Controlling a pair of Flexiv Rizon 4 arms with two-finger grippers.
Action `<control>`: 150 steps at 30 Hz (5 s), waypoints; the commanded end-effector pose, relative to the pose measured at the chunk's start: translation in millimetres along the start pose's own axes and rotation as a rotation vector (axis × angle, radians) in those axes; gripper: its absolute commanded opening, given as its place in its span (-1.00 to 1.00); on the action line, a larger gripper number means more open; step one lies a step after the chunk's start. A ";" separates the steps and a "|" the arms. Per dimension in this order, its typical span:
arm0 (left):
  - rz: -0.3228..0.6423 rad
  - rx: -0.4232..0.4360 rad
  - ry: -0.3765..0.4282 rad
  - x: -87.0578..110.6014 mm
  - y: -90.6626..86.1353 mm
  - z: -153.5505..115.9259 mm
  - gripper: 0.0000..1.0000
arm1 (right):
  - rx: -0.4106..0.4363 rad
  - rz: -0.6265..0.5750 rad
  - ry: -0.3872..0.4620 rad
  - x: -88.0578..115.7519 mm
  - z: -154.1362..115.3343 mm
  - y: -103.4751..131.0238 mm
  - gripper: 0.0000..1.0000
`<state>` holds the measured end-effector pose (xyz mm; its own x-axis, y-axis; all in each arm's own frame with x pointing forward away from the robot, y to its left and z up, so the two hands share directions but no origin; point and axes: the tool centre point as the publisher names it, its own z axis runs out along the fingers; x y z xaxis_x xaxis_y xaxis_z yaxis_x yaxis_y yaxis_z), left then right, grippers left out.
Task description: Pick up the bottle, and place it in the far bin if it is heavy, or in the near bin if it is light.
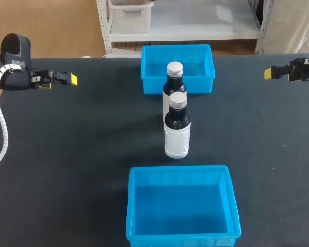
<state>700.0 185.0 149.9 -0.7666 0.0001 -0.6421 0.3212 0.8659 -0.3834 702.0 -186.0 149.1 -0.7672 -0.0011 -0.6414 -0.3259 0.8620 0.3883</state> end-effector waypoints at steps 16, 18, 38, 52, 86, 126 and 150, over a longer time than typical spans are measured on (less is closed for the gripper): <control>0.000 0.000 0.000 0.0 0.0 0.0 1.00 | -0.013 -0.017 -0.001 -0.1 -0.6 0.9 1.00; 0.000 0.000 0.000 0.0 0.0 0.0 1.00 | -0.038 -0.054 -0.006 -1.5 -1.3 0.7 1.00; 0.000 0.000 0.000 0.0 0.0 0.0 1.00 | -0.386 -0.391 0.007 -11.9 -4.5 0.0 1.00; 0.000 0.000 0.000 0.0 0.0 0.0 1.00 | -0.675 -0.565 -0.012 -6.8 -21.7 6.3 1.00; 0.000 0.000 0.000 0.0 0.0 0.0 1.00 | -0.779 -0.885 0.045 34.6 -47.6 54.2 1.00; 0.000 0.000 0.000 0.0 0.0 0.0 1.00 | -0.603 -0.941 0.104 70.5 -10.7 136.7 1.00; 0.000 0.000 0.000 0.0 0.0 0.0 1.00 | -0.691 -0.929 0.115 89.0 24.9 189.9 1.00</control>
<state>700.0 185.0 149.9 -0.7666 0.0001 -0.6421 0.3212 0.8659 -0.3833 580.6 -16.6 152.9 -0.1104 -0.5672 -0.8162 -0.9938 0.0526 0.0979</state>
